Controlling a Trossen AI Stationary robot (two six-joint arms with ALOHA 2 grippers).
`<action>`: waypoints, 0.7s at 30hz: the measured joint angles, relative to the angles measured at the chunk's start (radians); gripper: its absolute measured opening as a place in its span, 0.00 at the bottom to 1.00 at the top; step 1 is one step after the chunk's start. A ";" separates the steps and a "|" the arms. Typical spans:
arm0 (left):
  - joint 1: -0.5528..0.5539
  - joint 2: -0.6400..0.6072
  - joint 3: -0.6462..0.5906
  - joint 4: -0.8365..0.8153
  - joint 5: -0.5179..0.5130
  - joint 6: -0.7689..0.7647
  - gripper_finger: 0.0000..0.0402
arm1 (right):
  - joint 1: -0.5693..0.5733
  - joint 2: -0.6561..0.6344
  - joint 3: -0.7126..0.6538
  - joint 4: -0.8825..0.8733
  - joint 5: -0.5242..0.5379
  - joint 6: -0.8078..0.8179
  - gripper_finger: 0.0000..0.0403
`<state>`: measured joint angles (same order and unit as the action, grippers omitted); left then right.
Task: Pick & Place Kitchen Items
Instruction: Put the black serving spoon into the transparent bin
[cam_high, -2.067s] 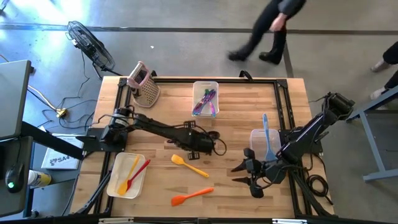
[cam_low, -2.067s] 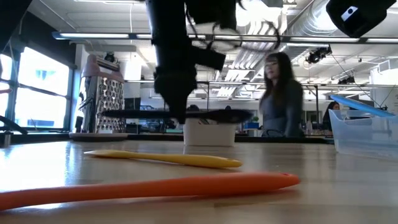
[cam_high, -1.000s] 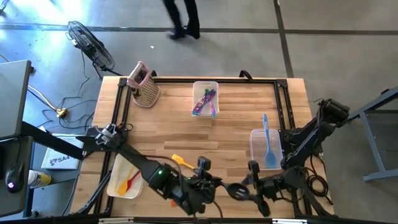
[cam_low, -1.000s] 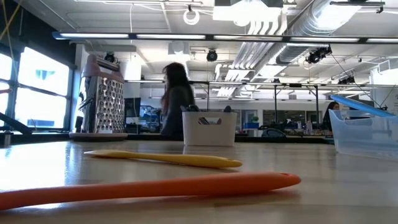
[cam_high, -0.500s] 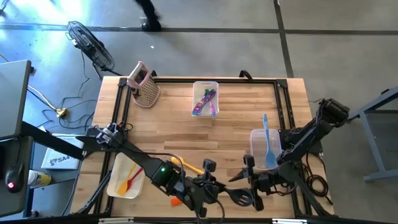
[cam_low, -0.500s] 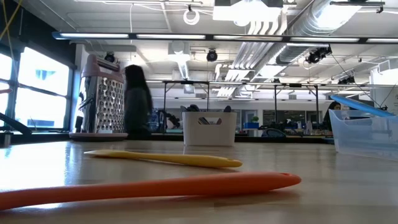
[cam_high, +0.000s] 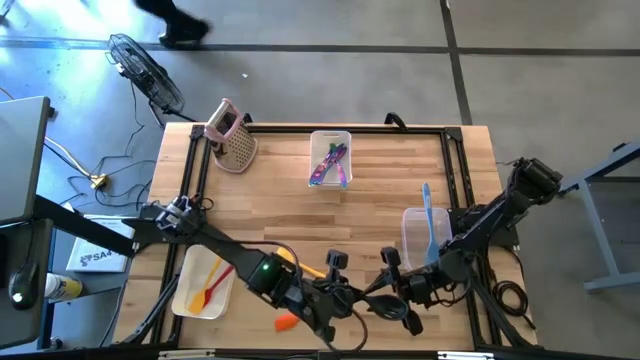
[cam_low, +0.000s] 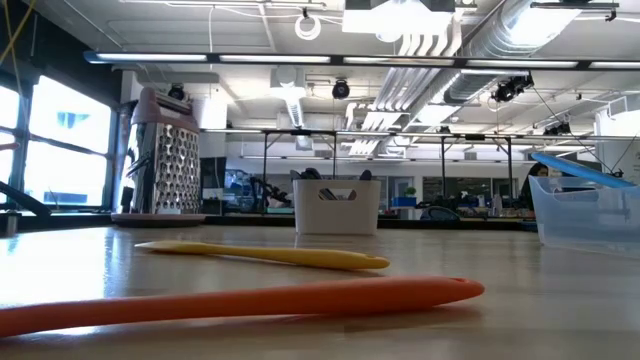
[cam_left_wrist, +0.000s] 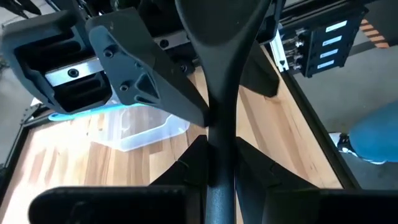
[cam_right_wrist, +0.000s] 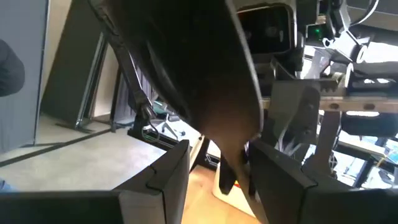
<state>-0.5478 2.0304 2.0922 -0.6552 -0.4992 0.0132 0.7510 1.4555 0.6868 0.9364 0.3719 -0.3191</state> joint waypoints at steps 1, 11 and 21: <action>0.001 0.000 0.000 0.001 0.000 -0.002 0.10 | -0.005 0.000 0.000 0.003 -0.010 0.000 0.39; 0.014 0.022 0.002 0.006 -0.012 -0.014 0.10 | -0.047 0.000 0.022 -0.009 -0.133 0.010 0.38; 0.015 0.029 -0.002 -0.006 -0.002 -0.057 0.10 | -0.075 -0.003 0.026 -0.083 -0.140 0.015 0.12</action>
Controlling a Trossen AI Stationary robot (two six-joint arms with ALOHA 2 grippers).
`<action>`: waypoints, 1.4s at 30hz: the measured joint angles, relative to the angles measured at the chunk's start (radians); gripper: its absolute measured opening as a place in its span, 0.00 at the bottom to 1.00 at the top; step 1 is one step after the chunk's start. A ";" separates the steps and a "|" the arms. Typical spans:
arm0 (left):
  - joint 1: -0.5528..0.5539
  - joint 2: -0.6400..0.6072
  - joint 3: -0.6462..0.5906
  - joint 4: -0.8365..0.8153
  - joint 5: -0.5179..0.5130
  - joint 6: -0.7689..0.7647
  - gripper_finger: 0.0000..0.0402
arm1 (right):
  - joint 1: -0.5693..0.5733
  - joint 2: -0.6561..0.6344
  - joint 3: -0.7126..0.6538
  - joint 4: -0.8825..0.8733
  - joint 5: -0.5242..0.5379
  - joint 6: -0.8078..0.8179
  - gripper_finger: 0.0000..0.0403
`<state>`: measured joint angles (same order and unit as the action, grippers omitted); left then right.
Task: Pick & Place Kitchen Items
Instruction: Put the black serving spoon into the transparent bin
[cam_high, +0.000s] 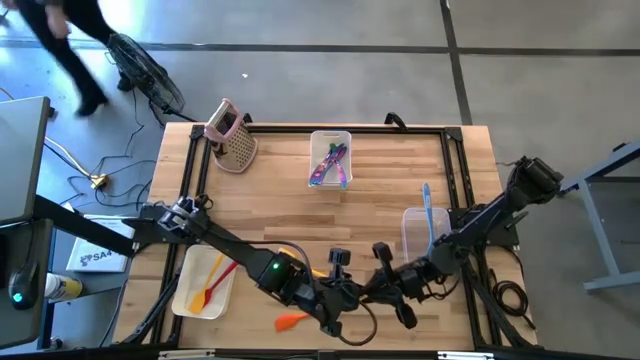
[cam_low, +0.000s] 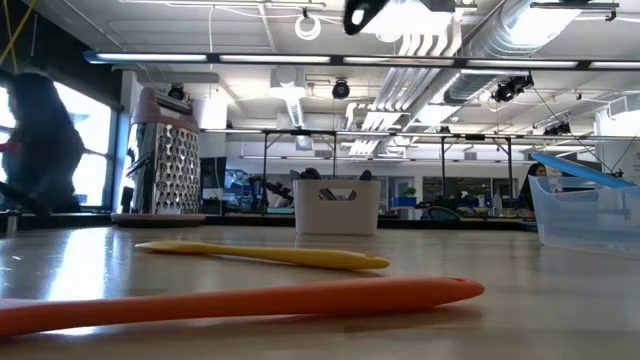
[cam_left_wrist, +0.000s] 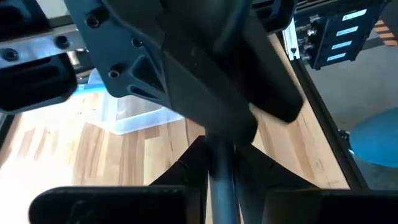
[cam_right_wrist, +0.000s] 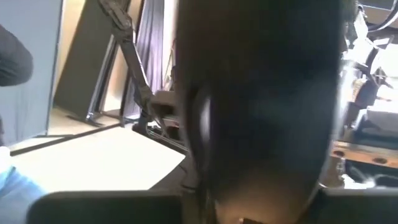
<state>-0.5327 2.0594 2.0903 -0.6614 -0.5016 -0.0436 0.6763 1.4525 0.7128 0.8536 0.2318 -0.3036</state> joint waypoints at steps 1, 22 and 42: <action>0.000 0.000 0.000 0.000 0.002 -0.007 0.10 | 0.000 0.000 0.000 -0.001 0.003 -0.001 0.10; -0.005 -0.007 0.004 -0.289 0.007 -0.115 0.36 | 0.086 -0.083 -0.006 -0.235 0.247 0.075 0.08; -0.039 0.020 -0.182 -0.491 0.095 -0.436 0.36 | 0.308 -0.554 -0.004 -0.911 1.039 0.487 0.08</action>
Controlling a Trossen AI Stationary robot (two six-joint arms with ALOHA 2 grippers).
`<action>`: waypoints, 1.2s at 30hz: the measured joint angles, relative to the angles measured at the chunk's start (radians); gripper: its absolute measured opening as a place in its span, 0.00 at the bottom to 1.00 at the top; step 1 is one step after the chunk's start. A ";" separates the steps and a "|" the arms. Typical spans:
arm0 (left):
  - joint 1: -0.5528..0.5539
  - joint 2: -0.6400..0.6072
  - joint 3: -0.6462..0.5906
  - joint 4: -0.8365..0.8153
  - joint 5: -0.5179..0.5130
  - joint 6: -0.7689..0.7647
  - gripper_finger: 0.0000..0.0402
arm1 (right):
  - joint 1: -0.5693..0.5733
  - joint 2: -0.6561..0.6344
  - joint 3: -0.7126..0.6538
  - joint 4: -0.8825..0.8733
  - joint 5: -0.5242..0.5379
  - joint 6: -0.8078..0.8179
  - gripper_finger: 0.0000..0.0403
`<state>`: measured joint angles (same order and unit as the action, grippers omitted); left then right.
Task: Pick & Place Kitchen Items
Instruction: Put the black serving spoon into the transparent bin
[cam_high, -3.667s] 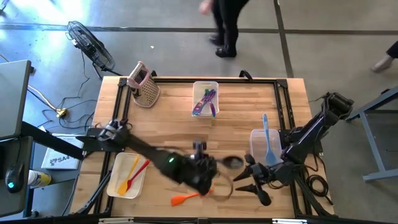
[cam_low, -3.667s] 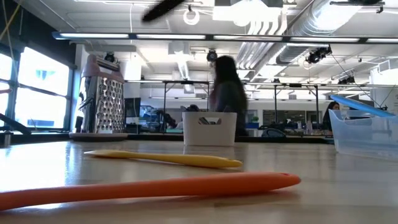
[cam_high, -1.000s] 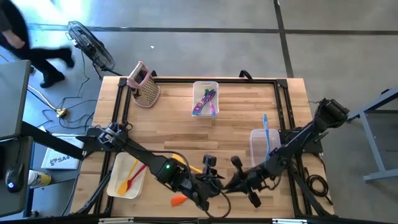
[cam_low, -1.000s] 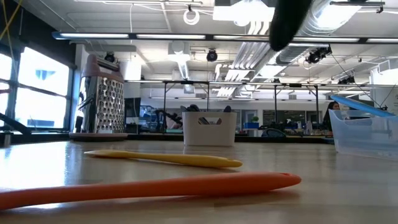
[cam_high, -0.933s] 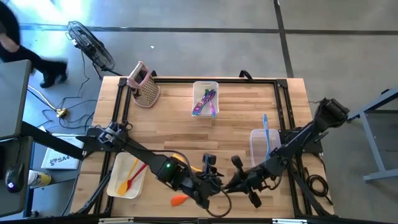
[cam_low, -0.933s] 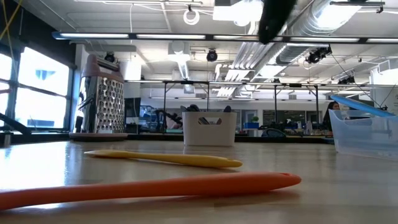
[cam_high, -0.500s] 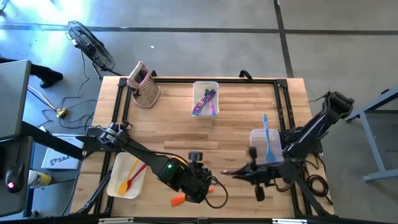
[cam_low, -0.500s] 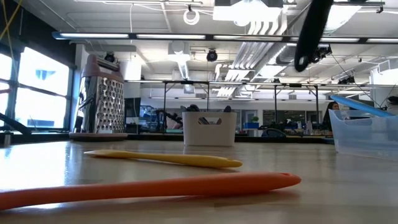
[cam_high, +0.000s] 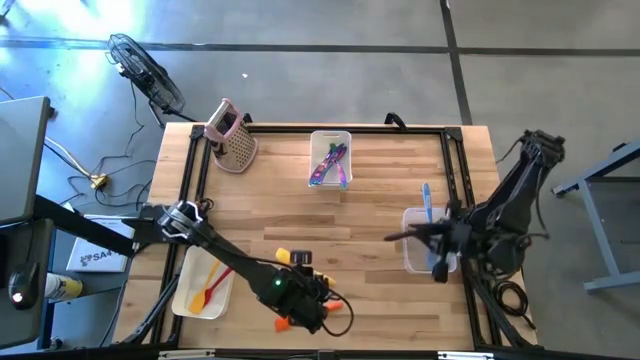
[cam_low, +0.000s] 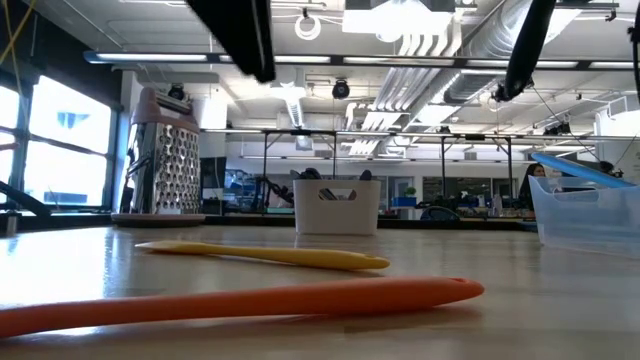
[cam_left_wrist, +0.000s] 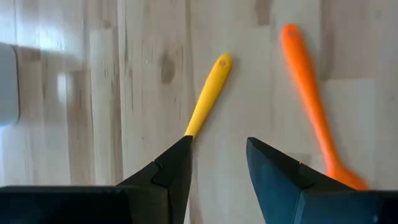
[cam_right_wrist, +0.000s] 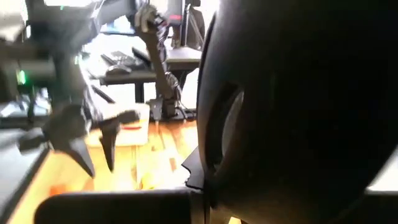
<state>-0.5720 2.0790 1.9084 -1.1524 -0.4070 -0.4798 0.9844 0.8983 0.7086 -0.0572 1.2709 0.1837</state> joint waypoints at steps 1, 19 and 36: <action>0.001 -0.001 -0.023 0.010 0.000 -0.001 0.36 | 0.004 -0.023 0.000 -0.027 0.005 0.028 0.08; 0.002 -0.001 -0.190 0.051 0.092 -0.102 0.36 | 0.013 -0.392 0.000 -0.590 -0.224 0.614 0.08; 0.001 -0.001 -0.190 0.071 0.102 -0.103 0.36 | 0.008 -0.393 0.000 -1.059 -0.492 1.128 0.08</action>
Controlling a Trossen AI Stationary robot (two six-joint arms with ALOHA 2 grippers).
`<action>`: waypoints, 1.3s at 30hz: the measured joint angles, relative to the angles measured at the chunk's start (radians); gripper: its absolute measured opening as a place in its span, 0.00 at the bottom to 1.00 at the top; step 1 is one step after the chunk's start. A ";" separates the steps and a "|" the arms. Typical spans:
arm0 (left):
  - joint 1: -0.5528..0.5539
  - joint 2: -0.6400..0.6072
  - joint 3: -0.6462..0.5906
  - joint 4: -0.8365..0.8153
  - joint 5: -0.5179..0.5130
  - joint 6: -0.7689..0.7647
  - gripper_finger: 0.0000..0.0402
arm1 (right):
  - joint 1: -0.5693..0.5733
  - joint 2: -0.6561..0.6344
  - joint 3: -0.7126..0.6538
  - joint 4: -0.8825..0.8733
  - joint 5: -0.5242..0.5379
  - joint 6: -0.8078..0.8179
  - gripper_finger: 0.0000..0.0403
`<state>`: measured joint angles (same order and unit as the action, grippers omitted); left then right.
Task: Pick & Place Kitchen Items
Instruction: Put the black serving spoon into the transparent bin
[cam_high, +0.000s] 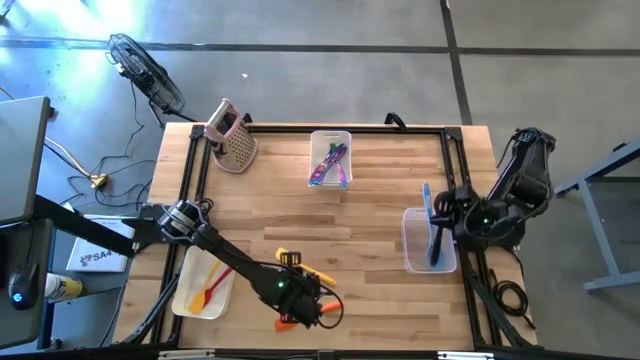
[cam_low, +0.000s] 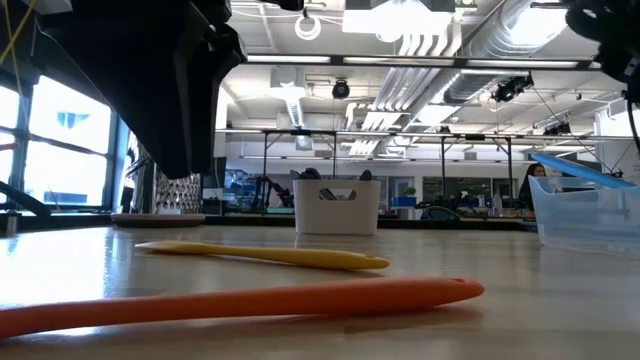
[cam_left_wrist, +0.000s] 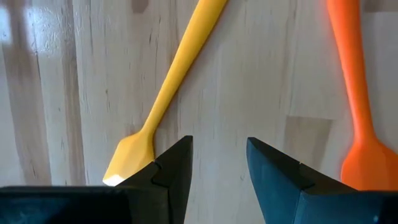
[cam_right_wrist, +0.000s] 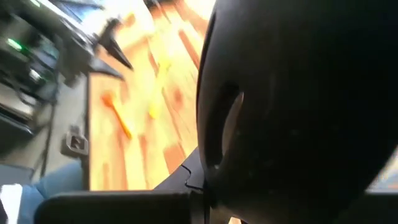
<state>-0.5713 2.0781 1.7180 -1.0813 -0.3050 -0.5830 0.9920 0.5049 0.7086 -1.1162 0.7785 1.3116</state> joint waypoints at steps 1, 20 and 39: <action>0.000 0.000 0.000 0.002 0.000 0.001 0.36 | 0.000 0.010 0.000 -0.022 -0.024 0.026 0.08; 0.002 0.000 0.000 0.019 -0.004 0.009 0.36 | 0.000 0.199 0.000 -0.167 -0.213 0.243 0.08; 0.002 0.000 0.000 0.037 -0.024 0.026 0.36 | 0.000 0.320 0.000 -0.167 -0.263 0.314 0.08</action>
<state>-0.5697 2.0781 1.7184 -1.0440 -0.3294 -0.5571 0.9920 0.8245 0.7082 -1.2830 0.5154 1.6252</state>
